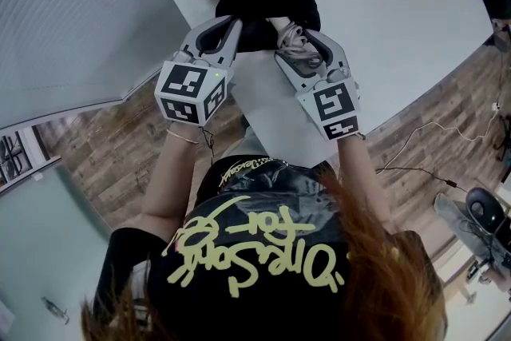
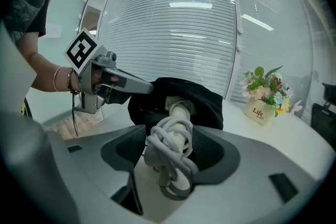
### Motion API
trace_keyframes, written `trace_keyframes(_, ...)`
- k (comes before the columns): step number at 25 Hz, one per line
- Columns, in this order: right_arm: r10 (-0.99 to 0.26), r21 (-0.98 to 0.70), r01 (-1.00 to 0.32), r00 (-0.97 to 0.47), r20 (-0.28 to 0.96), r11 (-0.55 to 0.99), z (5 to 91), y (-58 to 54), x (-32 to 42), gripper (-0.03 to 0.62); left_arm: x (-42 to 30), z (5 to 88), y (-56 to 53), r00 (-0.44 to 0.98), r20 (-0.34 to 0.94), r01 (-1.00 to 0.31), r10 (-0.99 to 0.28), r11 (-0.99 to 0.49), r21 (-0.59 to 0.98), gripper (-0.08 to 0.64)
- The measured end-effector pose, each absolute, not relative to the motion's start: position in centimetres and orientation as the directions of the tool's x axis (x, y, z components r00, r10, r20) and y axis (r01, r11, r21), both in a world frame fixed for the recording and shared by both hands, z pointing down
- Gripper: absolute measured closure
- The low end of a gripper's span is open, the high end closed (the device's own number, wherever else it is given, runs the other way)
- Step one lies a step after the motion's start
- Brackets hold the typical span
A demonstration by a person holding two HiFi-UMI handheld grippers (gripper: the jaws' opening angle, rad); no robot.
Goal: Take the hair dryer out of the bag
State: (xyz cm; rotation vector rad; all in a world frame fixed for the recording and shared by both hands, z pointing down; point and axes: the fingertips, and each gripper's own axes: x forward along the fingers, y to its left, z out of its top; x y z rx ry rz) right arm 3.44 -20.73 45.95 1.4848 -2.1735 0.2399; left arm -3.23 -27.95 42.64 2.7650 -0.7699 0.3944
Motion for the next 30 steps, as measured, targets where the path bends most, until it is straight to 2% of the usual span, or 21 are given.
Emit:
trace_keyframes(7,-0.796,0.173,-0.893,-0.265,0.544,0.416,46.0,-20.5,3.3,0.325,-3.0,42.7,-28.0,0.828,0.309,-0.530,-0.467,-0.833,0.161,0.549)
trace_keyframes(13,-0.800,0.114,-0.894,-0.324,0.505,0.434,43.6,-20.6,2.5,0.327,-3.2,42.4,-28.3,0.840,0.292,-0.519,-0.457,-0.834,0.187,0.549)
trace_keyframes(17,-0.724,0.117,-0.853,-0.349,0.595,0.508,44.2,-22.0,1.4,0.327,-3.4,42.4,-28.3,0.845,0.281,-0.515,-0.455,-0.832,0.204,0.549)
trace_keyframes(22,-0.607,0.023,-0.839,-0.374,0.702,0.543,45.2,-23.9,1.5,0.327,-3.1,41.6,-28.4,0.859,0.257,-0.499,-0.443,-0.838,0.223,0.549)
trace_keyframes(25,-0.547,-0.025,-0.851,-0.360,0.756,0.525,46.3,-24.9,2.0,0.327,-3.0,41.4,-28.5,0.862,0.250,-0.495,-0.442,-0.840,0.222,0.549)
trace_keyframes(30,-0.511,-0.142,-0.897,-0.363,0.779,0.419,45.7,-26.3,2.5,0.327,-3.0,41.4,-28.6,0.863,0.247,-0.494,-0.442,-0.840,0.225,0.549)
